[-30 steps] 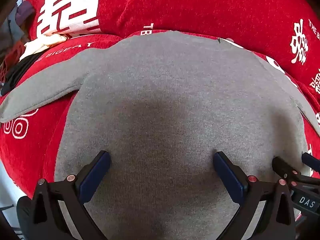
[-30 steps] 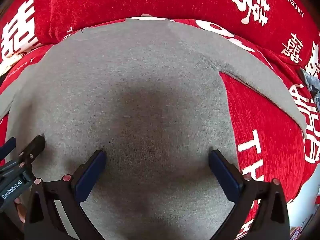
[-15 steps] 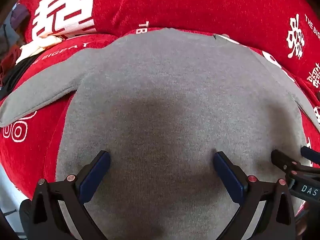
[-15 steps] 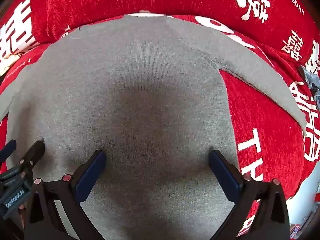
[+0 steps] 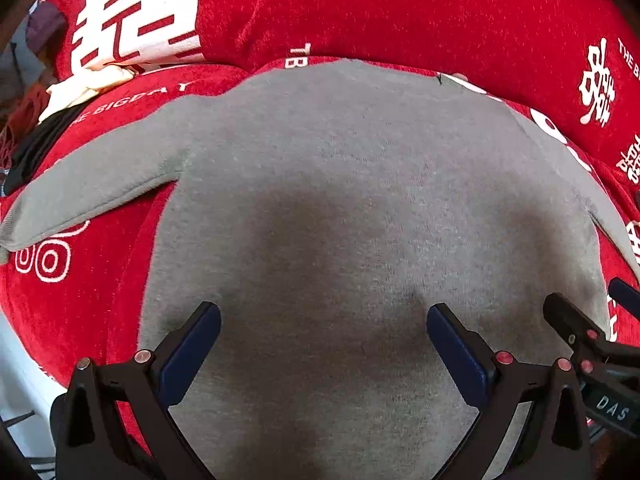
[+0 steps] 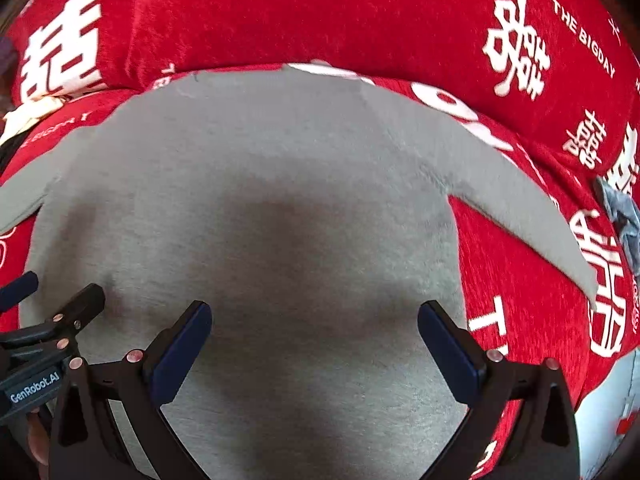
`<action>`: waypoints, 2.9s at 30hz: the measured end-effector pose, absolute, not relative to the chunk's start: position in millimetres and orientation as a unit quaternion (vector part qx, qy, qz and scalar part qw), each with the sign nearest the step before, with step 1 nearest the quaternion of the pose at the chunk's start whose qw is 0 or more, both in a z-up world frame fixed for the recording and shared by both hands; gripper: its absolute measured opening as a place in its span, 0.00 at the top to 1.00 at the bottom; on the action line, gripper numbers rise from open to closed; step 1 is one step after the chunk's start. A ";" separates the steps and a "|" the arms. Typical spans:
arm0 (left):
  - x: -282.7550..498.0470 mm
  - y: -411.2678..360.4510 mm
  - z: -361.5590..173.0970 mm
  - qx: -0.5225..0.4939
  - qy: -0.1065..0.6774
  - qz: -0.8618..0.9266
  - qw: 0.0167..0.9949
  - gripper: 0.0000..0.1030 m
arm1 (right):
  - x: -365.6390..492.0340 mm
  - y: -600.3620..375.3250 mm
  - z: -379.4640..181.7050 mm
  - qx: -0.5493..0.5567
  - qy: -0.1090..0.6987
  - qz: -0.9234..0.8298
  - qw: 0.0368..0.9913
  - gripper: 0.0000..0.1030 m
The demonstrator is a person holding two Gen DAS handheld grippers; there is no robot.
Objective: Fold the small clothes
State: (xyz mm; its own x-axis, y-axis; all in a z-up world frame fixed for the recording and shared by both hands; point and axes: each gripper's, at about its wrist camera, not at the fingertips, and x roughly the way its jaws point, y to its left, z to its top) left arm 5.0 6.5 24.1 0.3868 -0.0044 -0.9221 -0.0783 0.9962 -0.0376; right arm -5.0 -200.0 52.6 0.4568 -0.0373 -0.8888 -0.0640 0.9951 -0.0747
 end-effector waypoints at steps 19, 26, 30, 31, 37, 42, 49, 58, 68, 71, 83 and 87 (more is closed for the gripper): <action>9.3 7.5 34.9 -0.029 0.543 0.041 0.838 0.00 | 0.1 -189.6 71.6 -0.038 0.492 0.028 0.869 0.00; 11.3 3.7 43.8 -0.028 0.539 0.041 0.841 0.00 | 1.9 -193.7 74.3 -0.033 0.493 0.025 0.869 0.00; 16.1 -2.8 47.7 -0.022 0.539 0.040 0.841 0.00 | 4.9 -198.6 78.4 -0.033 0.486 0.016 0.873 0.00; 17.7 -4.1 48.5 -0.020 0.539 0.040 0.841 0.00 | 6.0 -201.3 79.5 -0.032 0.484 0.014 0.875 0.00; 31.5 -20.2 57.6 -0.011 0.535 0.040 0.844 0.00 | 15.0 -219.0 84.3 -0.017 0.474 0.000 0.880 0.00; 45.0 -41.0 61.5 0.003 0.532 0.035 0.846 0.00 | 23.8 -238.1 87.2 -0.004 0.468 -0.011 0.884 0.00; 65.1 -87.1 58.0 0.030 0.537 0.018 0.843 0.00 | 28.9 -289.6 76.9 0.035 0.472 -0.043 0.880 0.00; 85.9 -157.0 45.2 0.072 0.545 -0.017 0.835 0.00 | 15.3 -409.3 46.7 0.122 0.481 -0.138 0.857 0.00; 109.4 -210.5 25.2 0.100 0.556 -0.031 0.824 0.00 | -21.6 -552.1 4.8 0.247 0.466 -0.256 0.810 0.00; 121.7 -220.9 19.1 0.099 0.562 -0.028 0.821 0.00 | -18.3 -567.0 4.1 0.262 0.447 -0.257 0.816 0.00; 165.6 -251.9 1.4 0.065 0.575 -0.017 0.815 0.00 | 16.2 -612.8 3.6 0.310 0.400 -0.228 0.832 0.68; 173.3 -257.2 0.2 0.056 0.576 -0.022 0.815 0.00 | 5.2 -626.3 8.1 0.345 0.367 -0.206 0.839 0.93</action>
